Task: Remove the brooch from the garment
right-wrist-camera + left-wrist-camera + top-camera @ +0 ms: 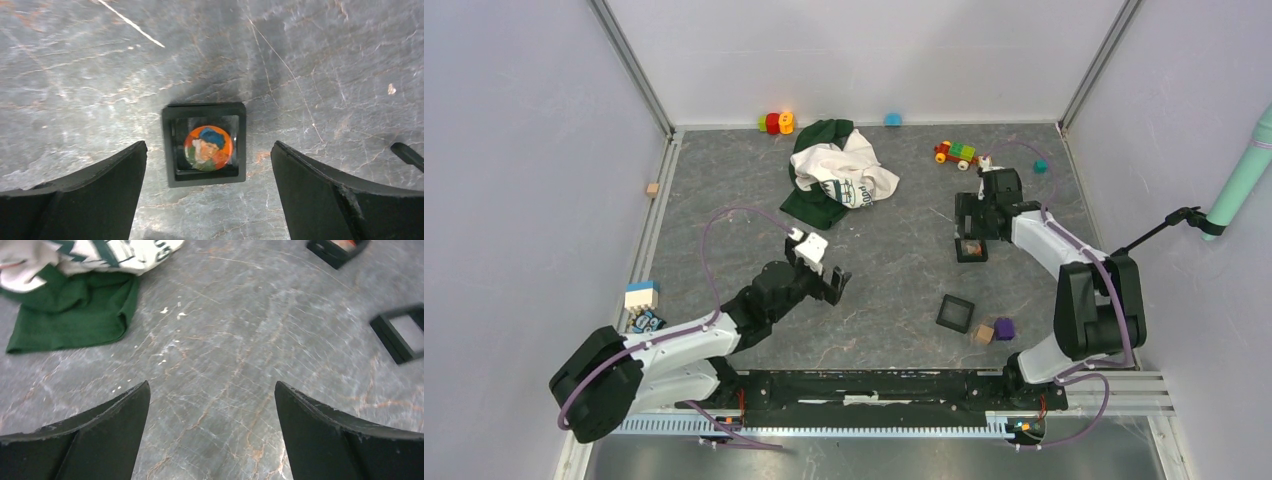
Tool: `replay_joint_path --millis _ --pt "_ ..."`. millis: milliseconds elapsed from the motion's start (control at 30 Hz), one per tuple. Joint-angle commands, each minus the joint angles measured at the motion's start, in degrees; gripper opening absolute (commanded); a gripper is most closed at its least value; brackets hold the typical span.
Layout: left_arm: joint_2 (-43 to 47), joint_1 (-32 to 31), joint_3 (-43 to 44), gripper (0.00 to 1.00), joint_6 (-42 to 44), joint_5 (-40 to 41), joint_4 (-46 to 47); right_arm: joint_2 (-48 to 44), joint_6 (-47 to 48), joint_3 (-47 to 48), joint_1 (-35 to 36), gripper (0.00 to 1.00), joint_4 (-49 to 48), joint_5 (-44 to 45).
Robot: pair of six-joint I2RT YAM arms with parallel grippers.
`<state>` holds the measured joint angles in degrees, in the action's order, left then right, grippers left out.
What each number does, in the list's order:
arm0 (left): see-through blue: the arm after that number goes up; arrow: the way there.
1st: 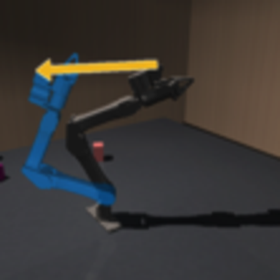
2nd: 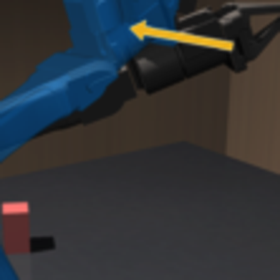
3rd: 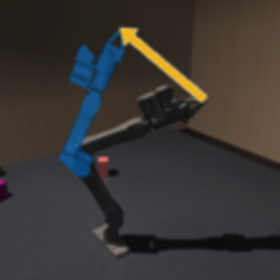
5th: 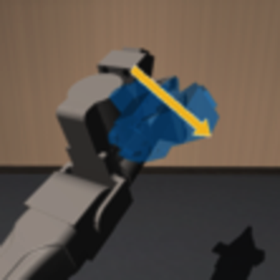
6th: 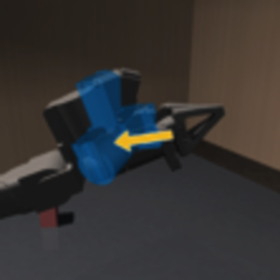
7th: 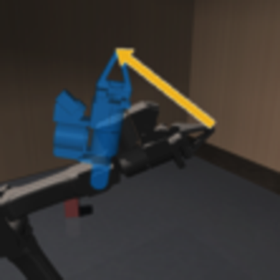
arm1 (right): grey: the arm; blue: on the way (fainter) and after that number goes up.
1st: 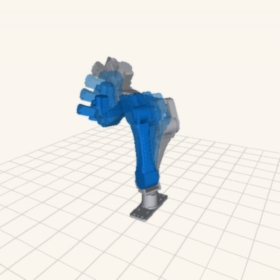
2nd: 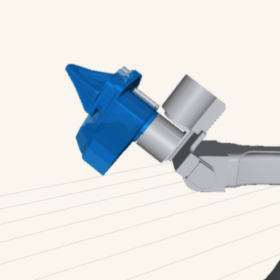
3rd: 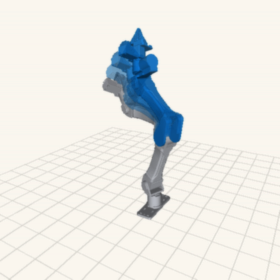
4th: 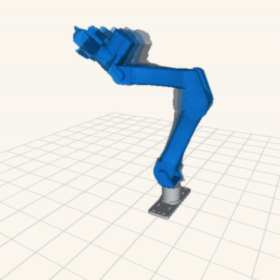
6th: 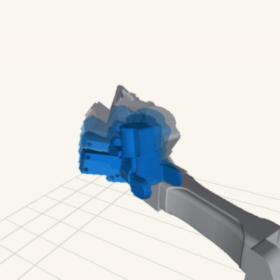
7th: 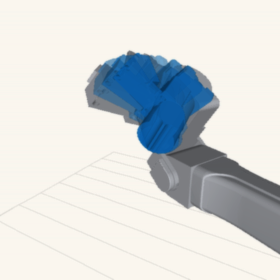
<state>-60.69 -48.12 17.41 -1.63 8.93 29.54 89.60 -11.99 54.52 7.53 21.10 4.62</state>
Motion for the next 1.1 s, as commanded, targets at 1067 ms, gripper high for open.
replay_joint_path --millis 1067 --pt "-39.3 37.3 43.9 0.75 -36.6 -23.8 -5.5 25.6 0.8 29.1 24.2 0.74 -33.9 -14.7"
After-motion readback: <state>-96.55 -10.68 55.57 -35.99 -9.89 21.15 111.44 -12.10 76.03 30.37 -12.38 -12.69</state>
